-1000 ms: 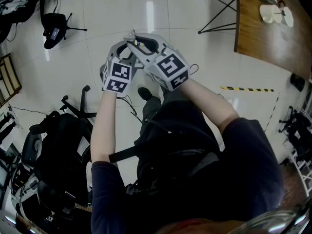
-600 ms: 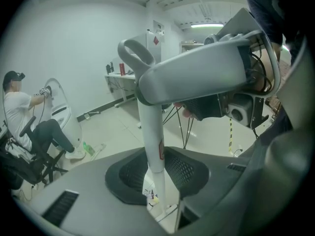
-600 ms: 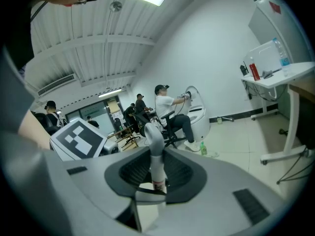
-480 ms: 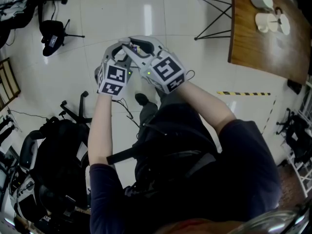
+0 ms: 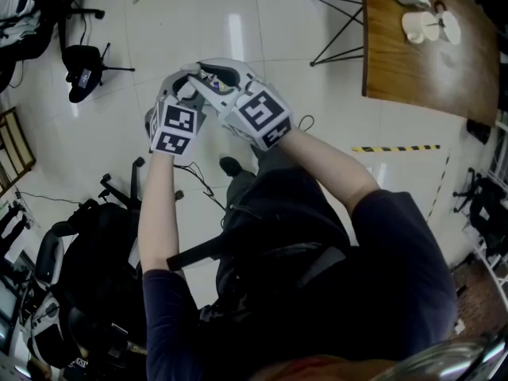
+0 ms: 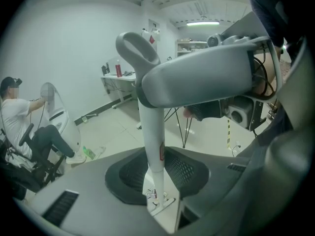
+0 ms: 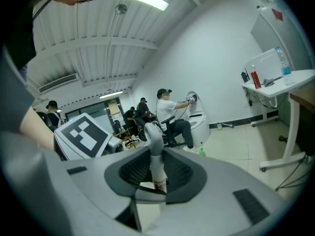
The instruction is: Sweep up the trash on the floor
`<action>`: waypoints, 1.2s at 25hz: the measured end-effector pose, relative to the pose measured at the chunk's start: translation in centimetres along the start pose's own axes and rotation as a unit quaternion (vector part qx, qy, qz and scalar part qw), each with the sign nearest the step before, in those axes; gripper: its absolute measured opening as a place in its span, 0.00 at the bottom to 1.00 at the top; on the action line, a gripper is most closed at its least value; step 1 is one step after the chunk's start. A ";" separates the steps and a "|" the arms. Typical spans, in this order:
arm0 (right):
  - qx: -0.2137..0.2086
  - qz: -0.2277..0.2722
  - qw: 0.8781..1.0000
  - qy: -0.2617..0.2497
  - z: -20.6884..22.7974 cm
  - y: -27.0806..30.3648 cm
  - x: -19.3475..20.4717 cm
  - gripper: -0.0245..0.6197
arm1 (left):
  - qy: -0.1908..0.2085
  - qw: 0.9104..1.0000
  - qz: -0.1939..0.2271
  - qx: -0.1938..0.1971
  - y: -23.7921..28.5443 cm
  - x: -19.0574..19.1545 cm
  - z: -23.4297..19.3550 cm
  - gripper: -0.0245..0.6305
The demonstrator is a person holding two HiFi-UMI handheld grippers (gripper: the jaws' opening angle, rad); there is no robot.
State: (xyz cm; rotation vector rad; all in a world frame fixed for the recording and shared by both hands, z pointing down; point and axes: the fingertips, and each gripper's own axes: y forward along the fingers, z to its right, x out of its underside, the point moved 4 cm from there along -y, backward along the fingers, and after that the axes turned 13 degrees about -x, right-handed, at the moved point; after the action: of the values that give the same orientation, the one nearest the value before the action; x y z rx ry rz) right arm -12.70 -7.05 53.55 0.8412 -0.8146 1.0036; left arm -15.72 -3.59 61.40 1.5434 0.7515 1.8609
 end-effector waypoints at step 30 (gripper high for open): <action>-0.145 -0.068 0.981 -0.112 -21.6 2.3 -0.3 0.21 | -0.048 0.993 0.065 -0.081 -19.3 8.0 1.2 0.19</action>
State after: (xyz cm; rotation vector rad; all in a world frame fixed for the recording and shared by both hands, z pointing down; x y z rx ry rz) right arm -10.96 12.52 44.31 0.7524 -1.0526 0.6570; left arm -13.95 15.22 52.35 1.5970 0.4533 1.8743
